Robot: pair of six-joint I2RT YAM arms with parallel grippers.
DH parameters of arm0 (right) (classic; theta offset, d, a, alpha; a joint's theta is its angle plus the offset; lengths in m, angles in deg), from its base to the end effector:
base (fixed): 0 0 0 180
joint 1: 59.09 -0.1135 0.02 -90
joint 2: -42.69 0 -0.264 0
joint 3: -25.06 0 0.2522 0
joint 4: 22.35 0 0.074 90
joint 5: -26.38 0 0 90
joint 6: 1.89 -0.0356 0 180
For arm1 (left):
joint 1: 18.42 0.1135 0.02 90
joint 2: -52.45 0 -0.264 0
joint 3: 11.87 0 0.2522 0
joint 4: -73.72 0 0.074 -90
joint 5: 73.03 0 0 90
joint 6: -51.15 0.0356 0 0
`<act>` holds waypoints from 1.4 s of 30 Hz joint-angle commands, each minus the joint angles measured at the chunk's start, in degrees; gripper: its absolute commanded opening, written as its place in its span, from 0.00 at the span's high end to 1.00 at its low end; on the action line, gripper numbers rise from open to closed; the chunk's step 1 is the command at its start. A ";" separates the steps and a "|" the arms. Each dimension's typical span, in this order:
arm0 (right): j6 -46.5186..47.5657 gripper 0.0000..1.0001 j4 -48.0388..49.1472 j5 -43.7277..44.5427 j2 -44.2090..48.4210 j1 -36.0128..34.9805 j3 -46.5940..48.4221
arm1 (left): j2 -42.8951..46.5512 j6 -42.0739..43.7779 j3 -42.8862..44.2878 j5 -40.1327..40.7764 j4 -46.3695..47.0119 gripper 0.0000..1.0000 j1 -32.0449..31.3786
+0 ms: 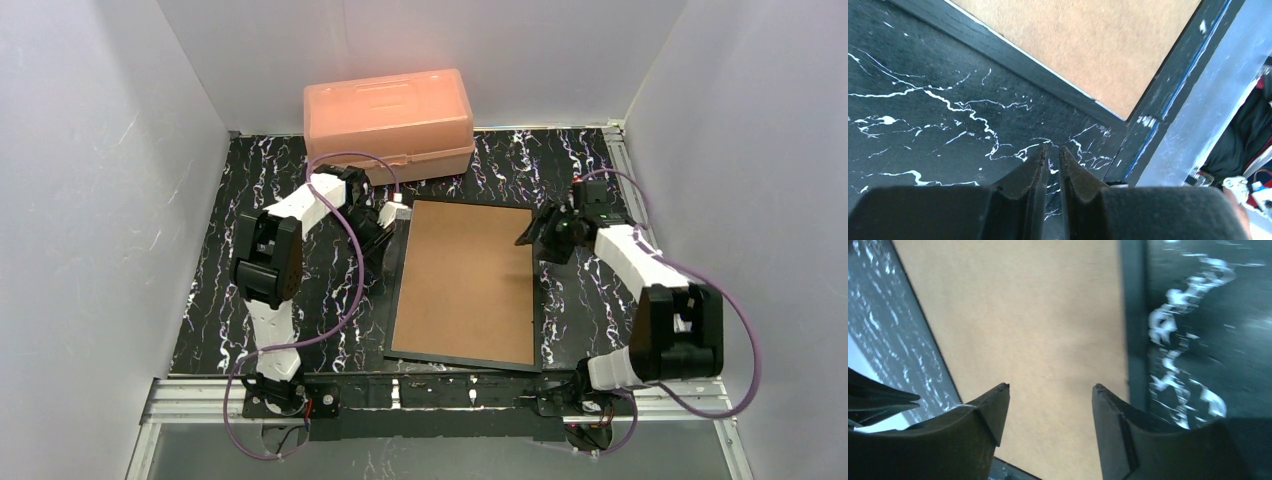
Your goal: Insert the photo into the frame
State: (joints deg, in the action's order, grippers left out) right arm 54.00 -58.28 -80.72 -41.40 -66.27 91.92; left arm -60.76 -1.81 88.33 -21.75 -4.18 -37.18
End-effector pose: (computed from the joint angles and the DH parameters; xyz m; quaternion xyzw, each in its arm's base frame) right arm 0.2948 0.0477 0.2149 0.1728 0.9234 0.2422 0.2427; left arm 0.3414 -0.1395 0.1976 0.4391 0.8350 -0.3285 0.0453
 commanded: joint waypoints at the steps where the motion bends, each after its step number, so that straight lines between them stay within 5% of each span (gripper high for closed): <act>1: 1.24 0.24 -3.59 6.16 5.69 4.43 -2.15 | 1.60 7.86 -3.56 3.35 -0.53 0.88 -0.05; 9: 0.49 0.05 4.65 -1.12 -5.36 4.18 -0.54 | 4.59 13.69 -12.51 9.22 4.85 0.90 -4.31; 28: -1.07 0.05 5.82 -0.29 -24.05 -11.65 19.56 | 9.72 14.06 -20.11 8.73 8.96 0.95 -10.25; 33: 2.08 0.03 3.06 0.45 -24.06 -11.59 23.80 | 13.61 15.39 -17.56 5.19 1.31 0.95 -10.22; 37: 4.15 0.01 -0.62 4.03 -20.17 -10.18 22.85 | 16.52 19.41 -20.13 11.22 0.79 0.95 -8.80; 42: 3.08 0.01 -2.26 4.67 -12.31 -7.64 16.09 | 12.33 19.10 -11.51 11.56 0.42 0.96 2.28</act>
State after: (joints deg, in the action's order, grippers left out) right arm 56.80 -56.88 -77.75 -61.79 -76.00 111.70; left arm -45.72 16.31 69.11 -10.71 -1.31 -43.46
